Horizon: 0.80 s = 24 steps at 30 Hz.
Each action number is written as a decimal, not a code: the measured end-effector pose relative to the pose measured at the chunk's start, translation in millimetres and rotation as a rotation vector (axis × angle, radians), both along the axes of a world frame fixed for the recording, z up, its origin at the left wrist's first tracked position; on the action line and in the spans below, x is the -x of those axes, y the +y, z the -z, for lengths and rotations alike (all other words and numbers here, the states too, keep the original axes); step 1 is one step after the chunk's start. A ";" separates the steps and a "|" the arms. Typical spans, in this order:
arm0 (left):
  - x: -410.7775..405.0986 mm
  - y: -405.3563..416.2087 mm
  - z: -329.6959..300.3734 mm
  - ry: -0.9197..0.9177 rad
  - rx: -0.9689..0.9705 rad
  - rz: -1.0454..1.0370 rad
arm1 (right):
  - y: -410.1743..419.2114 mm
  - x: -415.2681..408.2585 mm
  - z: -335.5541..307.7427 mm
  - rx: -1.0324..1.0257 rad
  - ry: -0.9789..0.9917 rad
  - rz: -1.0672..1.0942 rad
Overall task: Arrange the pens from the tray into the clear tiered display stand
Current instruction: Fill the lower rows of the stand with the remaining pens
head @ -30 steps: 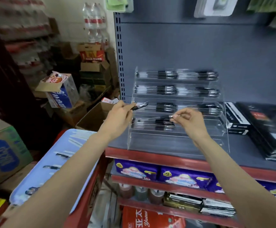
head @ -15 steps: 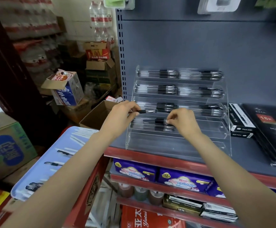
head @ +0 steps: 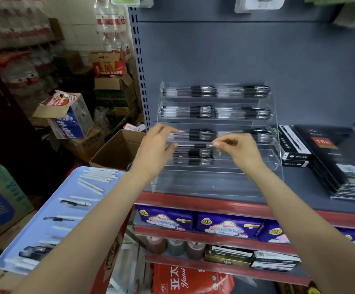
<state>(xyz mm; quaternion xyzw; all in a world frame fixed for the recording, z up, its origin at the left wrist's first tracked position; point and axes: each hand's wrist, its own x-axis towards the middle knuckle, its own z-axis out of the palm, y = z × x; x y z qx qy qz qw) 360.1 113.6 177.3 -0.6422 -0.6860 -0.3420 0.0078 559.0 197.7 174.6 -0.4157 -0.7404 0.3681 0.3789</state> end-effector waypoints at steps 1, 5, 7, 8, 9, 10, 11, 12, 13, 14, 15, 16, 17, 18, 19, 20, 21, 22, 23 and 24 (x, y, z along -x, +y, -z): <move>4.7 -1.6 2.0 -0.015 -0.022 -0.060 | 0.3 -2.7 2.0 -0.021 -0.042 0.019; 19.0 -7.3 8.7 -0.149 0.059 -0.171 | -3.7 -0.3 8.6 -0.106 -0.186 0.033; 20.7 -9.9 10.7 -0.203 0.103 -0.134 | -4.8 4.5 10.5 -0.154 -0.257 0.029; 20.6 -11.4 10.9 -0.229 0.111 -0.122 | -5.1 6.8 11.4 -0.175 -0.289 0.027; 21.0 -12.4 10.9 -0.248 0.108 -0.118 | -5.1 8.7 12.3 -0.191 -0.316 0.025; 21.3 -12.8 11.1 -0.261 0.101 -0.121 | -4.9 10.3 13.0 -0.203 -0.339 0.024; 21.5 -12.9 11.3 -0.271 0.090 -0.126 | -4.5 11.7 13.3 -0.210 -0.361 0.022; 22.1 -12.6 12.0 -0.277 0.083 -0.134 | -4.2 13.2 13.0 -0.214 -0.380 0.019; 22.6 -12.6 12.5 -0.278 0.076 -0.143 | -3.8 14.9 12.8 -0.214 -0.398 0.016; 23.1 -12.3 13.3 -0.280 0.075 -0.154 | -3.8 16.6 12.3 -0.214 -0.411 0.014; 23.6 -12.5 14.1 -0.284 0.074 -0.166 | -3.8 18.5 11.8 -0.214 -0.421 0.014; 23.9 -13.0 14.7 -0.290 0.076 -0.178 | -3.9 20.4 11.5 -0.215 -0.428 0.013; 24.1 -13.4 15.5 -0.296 0.078 -0.185 | -4.0 22.5 11.7 -0.218 -0.434 0.012; 24.5 -14.1 16.3 -0.300 0.081 -0.189 | -4.5 25.0 12.3 -0.226 -0.446 0.011; 25.5 -15.0 16.8 -0.304 0.083 -0.191 | -6.3 28.0 12.8 -0.240 -0.459 0.012; 26.5 -15.9 17.0 -0.306 0.087 -0.191 | -9.5 31.8 13.2 -0.256 -0.466 0.016; 27.9 -17.4 17.0 -0.305 0.089 -0.189 | -13.9 36.4 13.4 -0.270 -0.455 0.023; 29.7 -19.5 17.4 -0.305 0.090 -0.185 | -20.0 42.0 12.9 -0.281 -0.428 0.031; 32.1 -22.2 17.8 -0.306 0.087 -0.179 | -27.5 48.7 11.8 -0.287 -0.390 0.034; 35.3 -25.4 18.5 -0.307 0.083 -0.174 | -36.1 56.9 10.2 -0.288 -0.349 0.024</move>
